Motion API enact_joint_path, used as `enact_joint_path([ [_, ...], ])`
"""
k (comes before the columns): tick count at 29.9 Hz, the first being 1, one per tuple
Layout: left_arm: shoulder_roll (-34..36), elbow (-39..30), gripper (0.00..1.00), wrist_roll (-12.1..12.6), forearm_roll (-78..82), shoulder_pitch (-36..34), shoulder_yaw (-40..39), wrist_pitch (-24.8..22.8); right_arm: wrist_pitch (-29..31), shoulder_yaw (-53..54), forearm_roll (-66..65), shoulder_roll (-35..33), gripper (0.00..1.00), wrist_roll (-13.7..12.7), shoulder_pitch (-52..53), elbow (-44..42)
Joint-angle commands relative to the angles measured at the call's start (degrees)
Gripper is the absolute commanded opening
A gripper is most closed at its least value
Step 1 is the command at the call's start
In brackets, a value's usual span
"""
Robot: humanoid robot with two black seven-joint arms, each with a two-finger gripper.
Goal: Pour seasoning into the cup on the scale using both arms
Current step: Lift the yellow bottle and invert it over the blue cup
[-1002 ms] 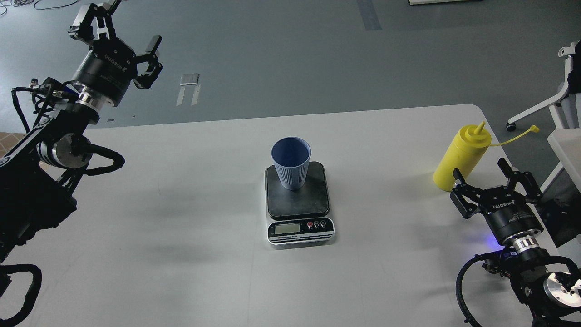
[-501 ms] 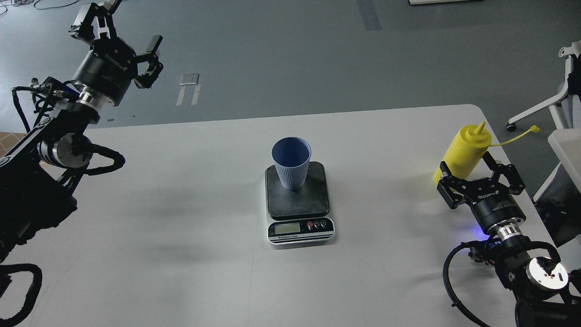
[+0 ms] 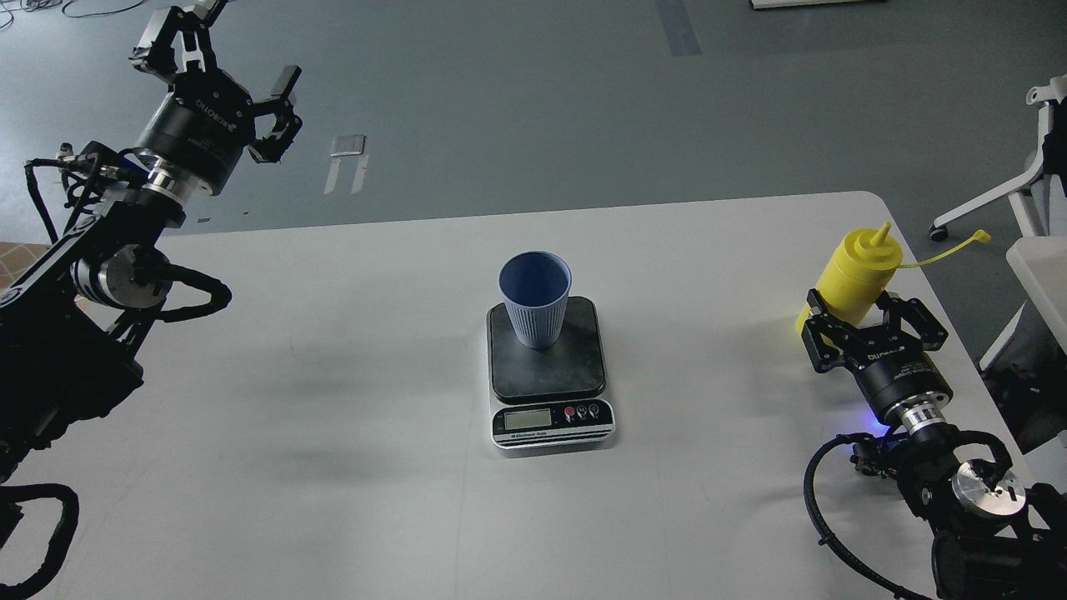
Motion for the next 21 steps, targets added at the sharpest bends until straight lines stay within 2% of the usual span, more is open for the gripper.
enact_joint_path([
  [1, 0.1, 0.0, 0.98, 0.1, 0.0, 0.0, 0.0, 0.0, 0.0, 0.0, 0.0, 0.1, 0.52, 0.0, 0.0, 0.0],
  [10, 0.0, 0.0, 0.98, 0.1, 0.0, -0.6, 0.0, 0.0, 0.0, -0.2, -0.2, 0.1, 0.49, -0.1, -0.1, 1.6],
  [13, -0.1, 0.0, 0.98, 0.1, 0.0, -0.8, 0.0, 0.0, 0.0, -0.1, -2.0, -0.7, 0.49, -0.1, 0.0, 5.4],
  [17, -0.1, 0.0, 0.98, 0.1, 0.0, -1.1, 0.0, 0.0, -0.2, -0.1, -10.1, -5.3, 0.5, -0.1, 2.0, 14.3],
  [21, -0.1, 0.0, 0.98, 0.0, 0.0, -1.2, 0.0, 0.0, -3.6, -0.1, -20.7, -7.9, 0.5, -0.6, 5.8, 18.8],
])
